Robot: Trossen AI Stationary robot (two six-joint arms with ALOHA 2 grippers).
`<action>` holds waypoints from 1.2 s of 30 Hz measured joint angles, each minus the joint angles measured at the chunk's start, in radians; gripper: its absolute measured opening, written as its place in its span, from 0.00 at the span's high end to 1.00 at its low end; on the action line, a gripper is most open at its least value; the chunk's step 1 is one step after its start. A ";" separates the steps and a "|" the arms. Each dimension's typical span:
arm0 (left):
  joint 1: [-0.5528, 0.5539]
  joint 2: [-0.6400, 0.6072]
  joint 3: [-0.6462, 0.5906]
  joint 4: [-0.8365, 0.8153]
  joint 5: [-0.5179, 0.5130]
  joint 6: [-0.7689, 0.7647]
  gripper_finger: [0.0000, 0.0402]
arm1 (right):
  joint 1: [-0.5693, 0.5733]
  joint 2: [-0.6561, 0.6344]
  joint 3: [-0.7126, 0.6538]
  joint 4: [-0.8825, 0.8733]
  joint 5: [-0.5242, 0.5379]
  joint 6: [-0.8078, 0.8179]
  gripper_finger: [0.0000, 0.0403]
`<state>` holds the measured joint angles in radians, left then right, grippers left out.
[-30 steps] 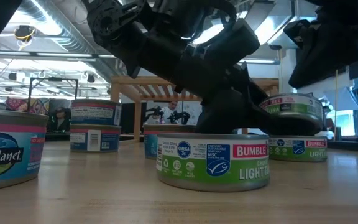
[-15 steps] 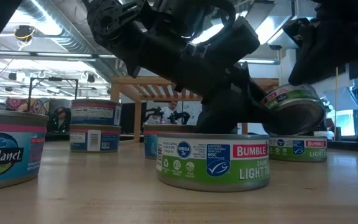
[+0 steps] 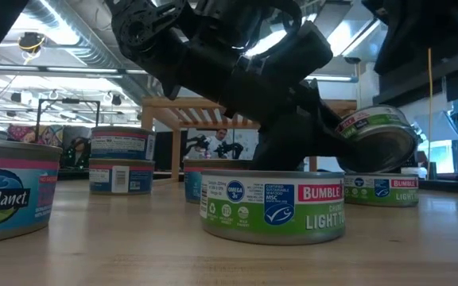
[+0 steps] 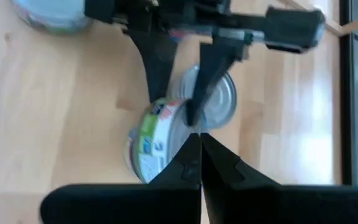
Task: Stack canned seafood by type on shelf
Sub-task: Put the green white tuna can on the shelf
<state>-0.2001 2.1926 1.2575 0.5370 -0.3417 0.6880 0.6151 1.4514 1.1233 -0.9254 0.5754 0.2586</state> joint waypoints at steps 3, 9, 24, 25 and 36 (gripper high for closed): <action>0.000 0.000 0.000 0.041 -0.006 -0.002 0.65 | 0.001 -0.017 0.001 -0.035 0.000 0.015 1.00; 0.000 0.000 0.000 0.064 -0.039 0.018 0.64 | 0.001 -0.091 0.001 -0.106 0.003 0.060 1.00; 0.000 -0.122 0.000 0.074 -0.091 0.023 0.64 | 0.001 -0.358 0.001 -0.251 0.054 0.111 1.00; 0.000 -0.131 0.000 0.075 -0.097 0.037 0.64 | 0.001 -0.373 0.001 -0.261 0.054 0.111 1.00; 0.027 -0.247 0.000 -0.001 -0.326 0.216 0.62 | 0.001 -0.490 0.001 -0.298 0.069 0.111 1.00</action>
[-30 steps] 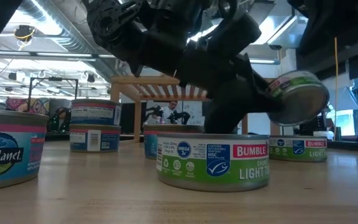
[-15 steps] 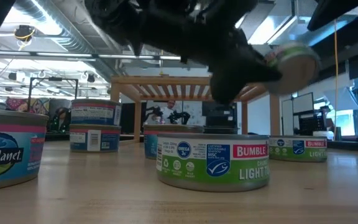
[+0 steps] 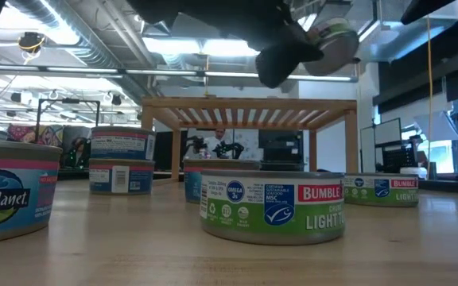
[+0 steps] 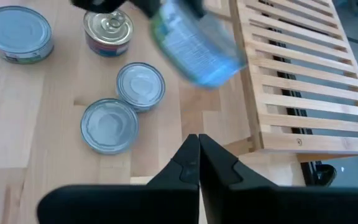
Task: Stack canned seafood by type on shelf
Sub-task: Put the green white tuna can on the shelf
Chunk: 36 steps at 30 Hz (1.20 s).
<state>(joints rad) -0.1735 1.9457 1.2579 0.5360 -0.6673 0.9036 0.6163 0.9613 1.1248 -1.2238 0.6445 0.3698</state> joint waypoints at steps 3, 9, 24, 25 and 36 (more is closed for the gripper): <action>0.020 -0.033 0.000 -0.038 -0.021 0.021 0.62 | 0.000 -0.020 0.000 -0.023 0.002 0.000 1.00; 0.076 -0.093 0.000 -0.127 -0.080 0.040 0.62 | 0.000 -0.072 -0.061 0.006 0.006 0.000 1.00; 0.199 -0.173 0.001 -0.481 -0.315 0.068 0.62 | -0.001 -0.174 -0.353 0.258 0.007 0.000 1.00; 0.204 -0.173 0.001 -0.510 -0.332 0.066 0.62 | -0.001 -0.174 -0.369 0.277 0.006 0.000 1.00; 0.197 -0.172 0.001 -0.715 -0.421 -0.036 0.62 | -0.001 -0.170 -0.458 0.376 -0.009 0.001 1.00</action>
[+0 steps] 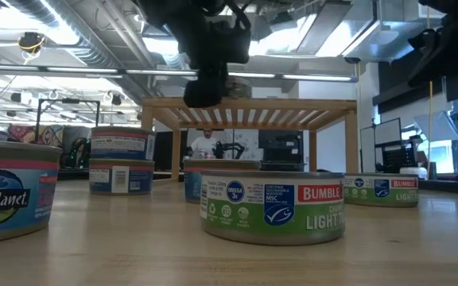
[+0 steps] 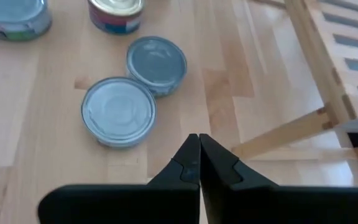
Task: Stack canned seafood by type on shelf
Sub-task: Put the green white tuna can on the shelf
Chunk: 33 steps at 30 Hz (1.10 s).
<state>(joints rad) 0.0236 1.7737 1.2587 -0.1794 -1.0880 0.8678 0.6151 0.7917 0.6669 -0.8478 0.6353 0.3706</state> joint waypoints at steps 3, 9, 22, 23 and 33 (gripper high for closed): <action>-0.015 0.000 0.000 0.002 -0.047 0.001 0.62 | 0.000 -0.001 -0.006 0.027 0.000 0.000 1.00; -0.046 0.000 0.000 -0.054 -0.090 -0.033 0.62 | 0.000 0.000 -0.009 0.025 0.000 0.000 1.00; -0.056 0.000 0.000 -0.286 -0.107 -0.265 0.62 | 0.000 0.000 -0.009 0.025 -0.007 -0.001 1.00; -0.056 0.000 0.000 -0.285 -0.107 -0.263 0.62 | 0.000 0.000 -0.009 0.025 -0.007 -0.001 1.00; -0.054 0.001 0.000 -0.285 -0.093 -0.260 0.62 | 0.000 0.000 -0.009 0.030 -0.007 -0.001 1.00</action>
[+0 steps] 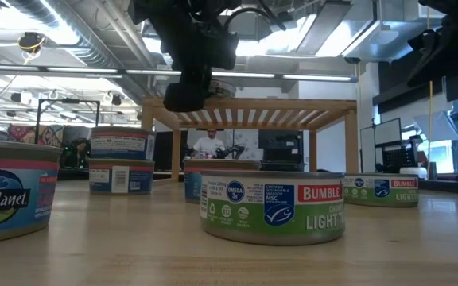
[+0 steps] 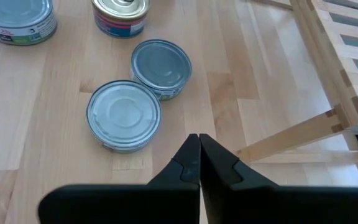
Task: Stack canned seafood by type on shelf
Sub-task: Put the green white tuna can on the shelf
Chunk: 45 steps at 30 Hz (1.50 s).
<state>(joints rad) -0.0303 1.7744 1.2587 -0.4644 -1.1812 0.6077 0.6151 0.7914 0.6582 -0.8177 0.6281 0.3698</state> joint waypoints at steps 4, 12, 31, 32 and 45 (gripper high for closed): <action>0.000 0.000 0.000 0.000 0.000 -0.007 0.60 | 0.000 0.000 0.000 0.001 0.000 0.000 1.00; 0.000 0.000 0.000 0.004 -0.006 -0.029 0.45 | 0.000 0.000 0.001 0.001 -0.011 0.000 1.00; 0.000 -0.012 0.000 0.006 0.008 0.046 0.41 | 0.000 0.000 0.001 0.001 -0.011 0.000 1.00; 0.000 -0.019 0.000 0.002 0.016 0.046 0.41 | 0.000 0.000 0.001 0.002 -0.013 0.000 1.00; 0.012 -0.085 0.000 -0.012 0.226 0.011 0.41 | 0.000 0.000 0.002 0.001 -0.028 0.000 1.00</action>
<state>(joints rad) -0.0184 1.6894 1.2591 -0.4769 -0.9552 0.6187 0.6151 0.7918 0.6598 -0.8168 0.6000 0.3695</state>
